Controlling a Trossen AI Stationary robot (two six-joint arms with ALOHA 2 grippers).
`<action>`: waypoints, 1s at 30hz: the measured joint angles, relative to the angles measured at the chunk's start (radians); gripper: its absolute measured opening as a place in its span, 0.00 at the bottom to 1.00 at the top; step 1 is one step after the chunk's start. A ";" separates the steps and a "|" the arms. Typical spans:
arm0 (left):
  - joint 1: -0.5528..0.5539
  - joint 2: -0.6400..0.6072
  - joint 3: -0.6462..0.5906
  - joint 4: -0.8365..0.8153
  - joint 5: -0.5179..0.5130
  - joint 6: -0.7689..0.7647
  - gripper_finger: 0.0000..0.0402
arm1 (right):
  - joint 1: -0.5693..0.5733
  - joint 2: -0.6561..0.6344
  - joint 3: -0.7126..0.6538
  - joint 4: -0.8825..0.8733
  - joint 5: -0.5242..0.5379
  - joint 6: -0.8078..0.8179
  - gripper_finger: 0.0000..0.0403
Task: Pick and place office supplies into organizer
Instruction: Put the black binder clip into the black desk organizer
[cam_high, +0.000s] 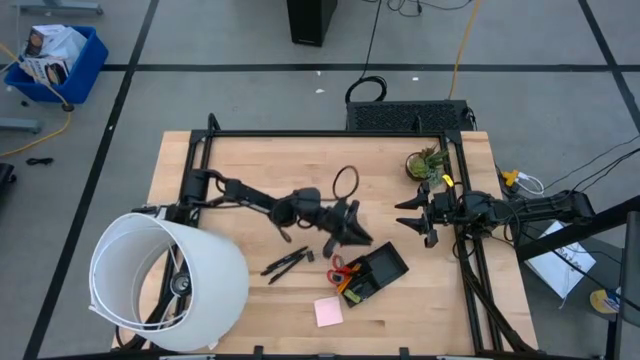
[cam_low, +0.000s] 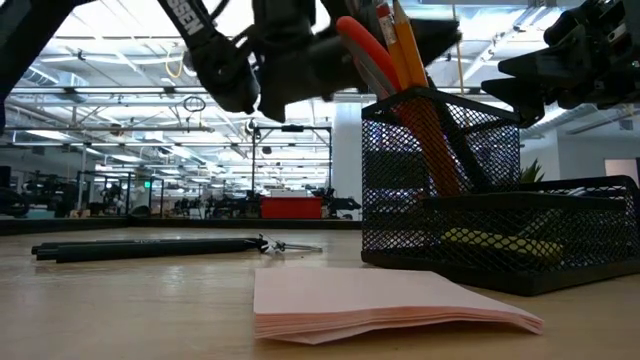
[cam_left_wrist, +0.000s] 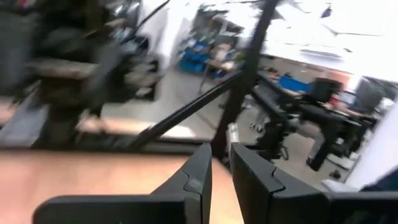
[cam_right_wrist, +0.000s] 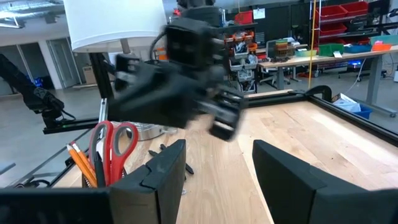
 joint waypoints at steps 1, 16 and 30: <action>0.015 -0.011 0.000 -0.043 -0.001 -0.017 0.16 | 0.000 0.000 0.000 0.000 0.000 0.000 0.45; 0.010 -0.362 0.001 -0.988 -0.474 0.066 0.16 | 0.000 0.000 0.000 0.000 0.000 0.000 0.45; -0.064 -0.389 0.001 -1.395 -0.585 0.176 0.18 | 0.000 0.000 0.000 0.000 0.000 0.000 0.45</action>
